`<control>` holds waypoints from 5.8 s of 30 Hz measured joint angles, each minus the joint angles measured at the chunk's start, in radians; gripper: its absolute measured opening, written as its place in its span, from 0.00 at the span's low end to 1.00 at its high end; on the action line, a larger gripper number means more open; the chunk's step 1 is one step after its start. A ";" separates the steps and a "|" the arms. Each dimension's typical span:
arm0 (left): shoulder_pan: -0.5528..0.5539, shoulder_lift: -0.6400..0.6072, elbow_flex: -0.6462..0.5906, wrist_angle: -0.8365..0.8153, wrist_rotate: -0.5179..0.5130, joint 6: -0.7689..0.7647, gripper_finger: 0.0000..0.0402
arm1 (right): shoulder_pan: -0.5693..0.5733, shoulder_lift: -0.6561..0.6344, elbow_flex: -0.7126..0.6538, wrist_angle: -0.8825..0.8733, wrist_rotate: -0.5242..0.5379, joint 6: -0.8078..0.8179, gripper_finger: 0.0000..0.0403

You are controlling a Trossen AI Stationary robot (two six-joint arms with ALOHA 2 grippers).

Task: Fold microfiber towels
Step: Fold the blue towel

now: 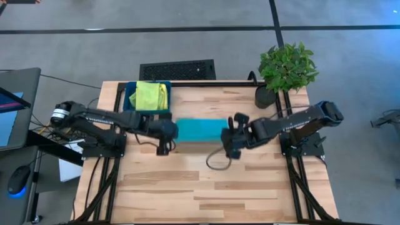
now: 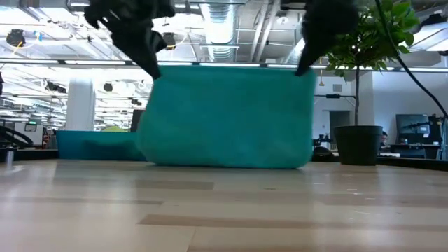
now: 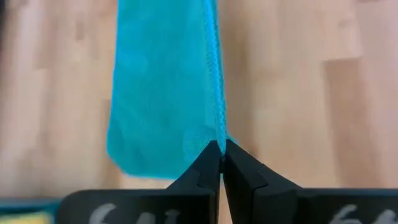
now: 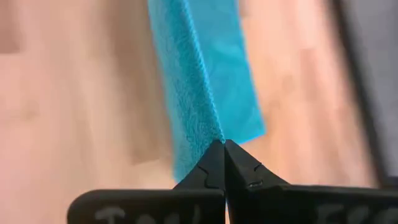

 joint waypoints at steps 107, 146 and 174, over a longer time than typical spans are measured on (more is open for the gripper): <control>-0.328 0.342 -0.379 0.688 -0.253 -0.120 0.30 | -0.049 0.007 -0.295 0.409 -0.145 0.092 0.59; -0.114 0.699 0.351 0.328 -0.150 0.566 0.00 | -0.044 -0.019 -0.293 0.303 -0.175 0.151 0.59; -0.228 0.724 0.542 -0.320 -0.133 0.223 0.00 | -0.030 -0.022 -0.357 0.328 -0.195 0.321 0.59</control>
